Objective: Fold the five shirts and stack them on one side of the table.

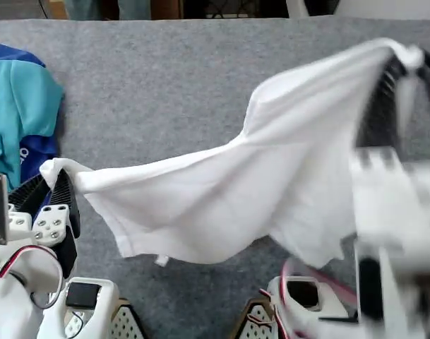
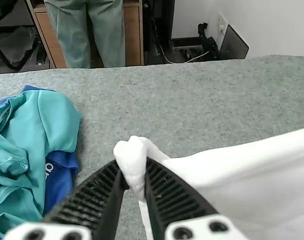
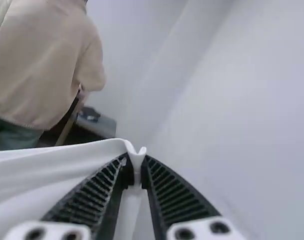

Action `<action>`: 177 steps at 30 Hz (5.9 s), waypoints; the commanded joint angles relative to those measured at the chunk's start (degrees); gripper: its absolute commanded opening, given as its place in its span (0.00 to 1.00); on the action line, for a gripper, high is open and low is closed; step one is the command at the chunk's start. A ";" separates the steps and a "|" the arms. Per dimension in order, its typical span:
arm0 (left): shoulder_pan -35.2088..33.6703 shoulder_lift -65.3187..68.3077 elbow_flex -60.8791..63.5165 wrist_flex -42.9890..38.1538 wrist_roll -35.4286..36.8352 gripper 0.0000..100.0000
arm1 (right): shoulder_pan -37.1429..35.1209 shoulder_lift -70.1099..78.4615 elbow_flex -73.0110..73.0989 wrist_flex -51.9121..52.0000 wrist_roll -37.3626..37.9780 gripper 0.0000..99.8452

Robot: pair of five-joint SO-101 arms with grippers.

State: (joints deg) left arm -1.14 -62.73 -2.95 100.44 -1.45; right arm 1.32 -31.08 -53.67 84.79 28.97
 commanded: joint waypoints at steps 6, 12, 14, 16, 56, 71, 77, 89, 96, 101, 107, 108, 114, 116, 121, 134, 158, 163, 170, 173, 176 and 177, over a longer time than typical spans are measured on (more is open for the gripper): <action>-0.04 13.01 19.56 -24.79 0.62 0.03 | 0.70 12.62 19.47 -18.11 0.26 0.01; -4.53 28.04 25.54 -52.22 0.62 0.03 | 0.70 24.13 29.23 -38.33 0.70 0.01; -5.93 32.97 24.48 -58.64 0.70 0.03 | 0.70 29.05 29.58 -44.84 0.79 0.01; -7.43 38.24 22.64 -62.68 2.02 0.03 | 0.35 34.33 29.49 -52.31 0.44 0.01; -6.81 74.90 10.24 -35.87 0.97 0.03 | 3.78 71.60 -13.32 14.42 12.22 0.01; -6.64 58.81 19.21 -41.76 2.20 0.03 | 3.34 64.66 -15.52 15.91 11.87 0.01; -7.25 58.73 -1.36 -31.91 5.45 0.03 | 2.46 53.58 -32.13 15.38 2.99 0.01; -6.99 44.13 -31.69 -11.78 5.01 0.03 | 2.90 41.80 -41.27 -5.36 -12.22 0.01; -6.81 32.00 -31.87 -11.34 5.01 0.03 | 1.49 36.18 -40.75 -14.95 -14.15 0.01; -6.73 25.14 -32.57 -7.65 5.01 0.03 | 0.97 31.52 -41.01 -14.86 -14.24 0.01; -7.08 16.70 -29.76 -6.24 5.01 0.03 | 1.05 27.56 -38.29 -15.03 -14.15 0.01; -7.16 16.18 -28.26 -6.24 5.01 0.03 | 1.23 27.56 -36.97 -15.12 -14.07 0.01; -7.16 13.89 -24.57 -5.80 4.92 0.03 | 1.41 23.78 -34.77 -14.77 -13.80 0.01; -7.16 12.48 -24.40 -5.10 4.92 0.03 | 1.41 21.49 -34.77 -13.63 -13.80 0.01; -7.08 11.16 -24.31 -1.05 5.01 0.03 | 1.23 17.36 -34.68 -9.05 -10.90 0.01; -6.73 11.25 -20.09 -0.97 5.45 0.03 | 1.41 15.96 -34.68 -4.75 -10.46 0.01; 0.40 30.86 26.15 -33.05 5.45 0.03 | 6.24 15.60 52.18 -14.15 -2.46 0.01; 0.48 43.69 26.15 -39.74 5.45 0.03 | 5.98 16.04 71.78 -34.02 -2.46 0.01; 0.04 54.24 26.15 -40.53 6.42 0.09 | 2.55 16.13 95.52 -68.92 -14.33 0.01; -0.66 55.03 26.07 -40.35 7.30 0.11 | 0.62 16.13 97.71 -71.03 -17.05 0.01; -1.27 54.42 25.63 -40.18 6.95 0.11 | -0.53 16.22 97.71 -71.21 -17.67 0.01; -1.80 54.24 25.01 -39.38 6.77 0.11 | -0.53 16.66 97.71 -71.21 -17.76 0.01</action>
State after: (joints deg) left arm -1.76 -7.43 23.60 60.44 4.97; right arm 1.76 -14.46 43.91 15.43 12.00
